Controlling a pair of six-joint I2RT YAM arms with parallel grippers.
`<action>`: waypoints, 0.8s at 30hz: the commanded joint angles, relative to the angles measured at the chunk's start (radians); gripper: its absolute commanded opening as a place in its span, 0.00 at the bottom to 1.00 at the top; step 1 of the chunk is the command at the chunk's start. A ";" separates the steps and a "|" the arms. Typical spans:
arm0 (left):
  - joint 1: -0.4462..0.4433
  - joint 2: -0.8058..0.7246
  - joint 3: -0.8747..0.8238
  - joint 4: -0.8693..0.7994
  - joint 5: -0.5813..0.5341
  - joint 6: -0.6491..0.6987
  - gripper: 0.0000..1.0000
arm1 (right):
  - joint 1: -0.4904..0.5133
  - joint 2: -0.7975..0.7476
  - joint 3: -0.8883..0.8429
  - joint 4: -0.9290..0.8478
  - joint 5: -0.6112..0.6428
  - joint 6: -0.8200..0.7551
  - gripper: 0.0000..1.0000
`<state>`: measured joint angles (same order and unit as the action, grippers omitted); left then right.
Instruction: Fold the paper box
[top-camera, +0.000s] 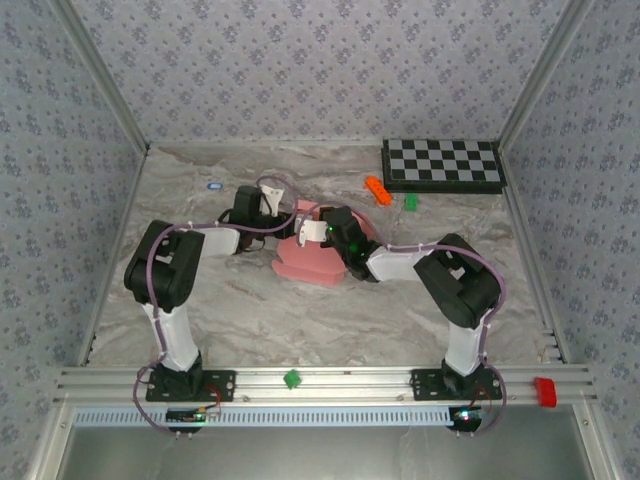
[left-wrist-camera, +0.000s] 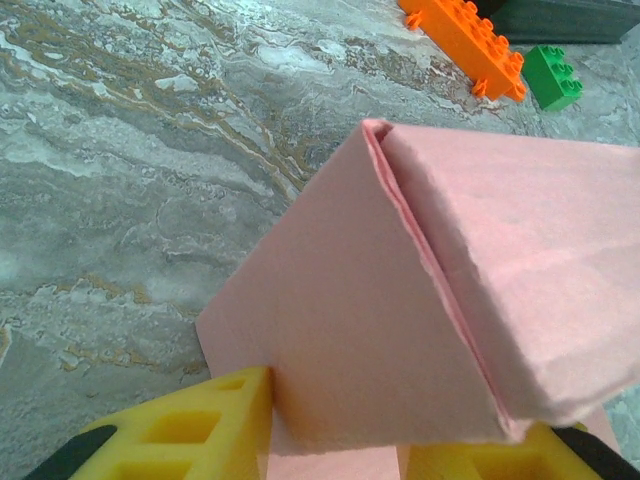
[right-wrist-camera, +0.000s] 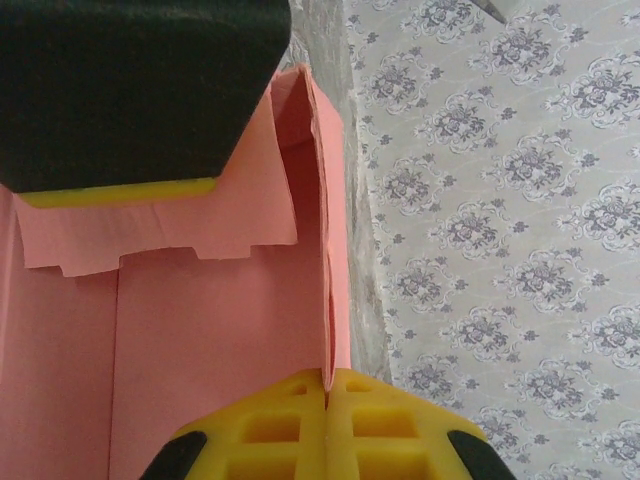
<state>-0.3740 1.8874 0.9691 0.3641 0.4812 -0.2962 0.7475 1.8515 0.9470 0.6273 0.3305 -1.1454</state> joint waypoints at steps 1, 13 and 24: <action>-0.010 0.025 0.006 0.053 -0.026 0.027 0.33 | 0.014 0.005 0.006 -0.048 -0.041 0.001 0.00; -0.025 -0.008 -0.001 0.035 -0.060 0.062 0.20 | 0.009 0.000 0.010 -0.053 -0.038 0.007 0.00; -0.041 -0.034 0.026 -0.046 -0.108 0.109 0.27 | 0.007 -0.021 0.013 -0.078 -0.050 0.033 0.00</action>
<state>-0.4046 1.8786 0.9657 0.3534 0.3801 -0.2077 0.7456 1.8473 0.9474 0.6147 0.3367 -1.1378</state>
